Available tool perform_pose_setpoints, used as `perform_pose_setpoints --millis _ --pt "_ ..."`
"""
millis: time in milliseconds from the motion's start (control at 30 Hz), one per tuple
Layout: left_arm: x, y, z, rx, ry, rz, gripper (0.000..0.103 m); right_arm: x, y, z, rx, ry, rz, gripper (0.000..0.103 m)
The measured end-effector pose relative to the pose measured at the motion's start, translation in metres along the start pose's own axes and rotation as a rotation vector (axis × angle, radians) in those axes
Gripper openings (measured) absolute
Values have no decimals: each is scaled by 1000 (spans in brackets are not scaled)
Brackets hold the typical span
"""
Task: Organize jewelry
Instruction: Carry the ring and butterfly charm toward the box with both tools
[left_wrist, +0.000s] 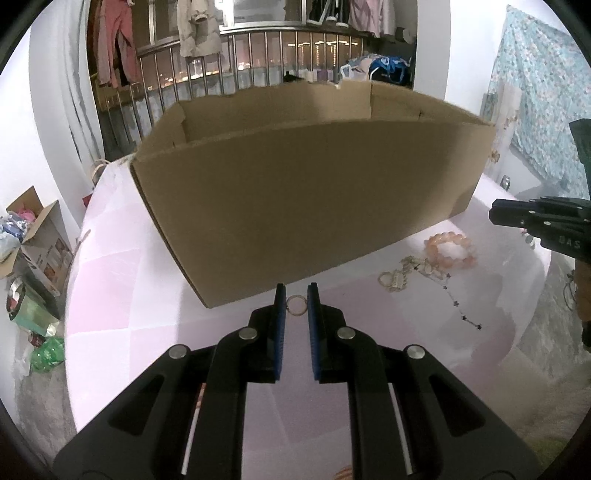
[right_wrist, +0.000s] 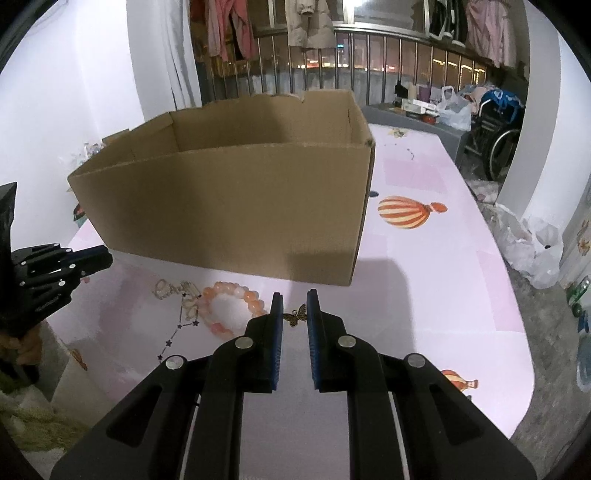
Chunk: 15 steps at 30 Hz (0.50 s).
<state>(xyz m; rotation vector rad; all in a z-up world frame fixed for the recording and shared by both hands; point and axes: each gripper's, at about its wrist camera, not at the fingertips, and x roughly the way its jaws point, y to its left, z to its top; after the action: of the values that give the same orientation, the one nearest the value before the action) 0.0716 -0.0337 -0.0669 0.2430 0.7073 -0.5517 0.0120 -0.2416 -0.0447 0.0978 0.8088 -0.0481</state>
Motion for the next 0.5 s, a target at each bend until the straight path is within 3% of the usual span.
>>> perform_pose_setpoints --millis 233,400,500 --pt "-48 -3 21 -3 -104 -34 10 -35 10 19 -11 -67 18 13" --pt "-82 0 59 19 -216 -64 11 -63 21 51 -33 -176 59 13" --pt "-80 5 86 19 -236 -88 11 -69 24 74 -49 -238 97 13"
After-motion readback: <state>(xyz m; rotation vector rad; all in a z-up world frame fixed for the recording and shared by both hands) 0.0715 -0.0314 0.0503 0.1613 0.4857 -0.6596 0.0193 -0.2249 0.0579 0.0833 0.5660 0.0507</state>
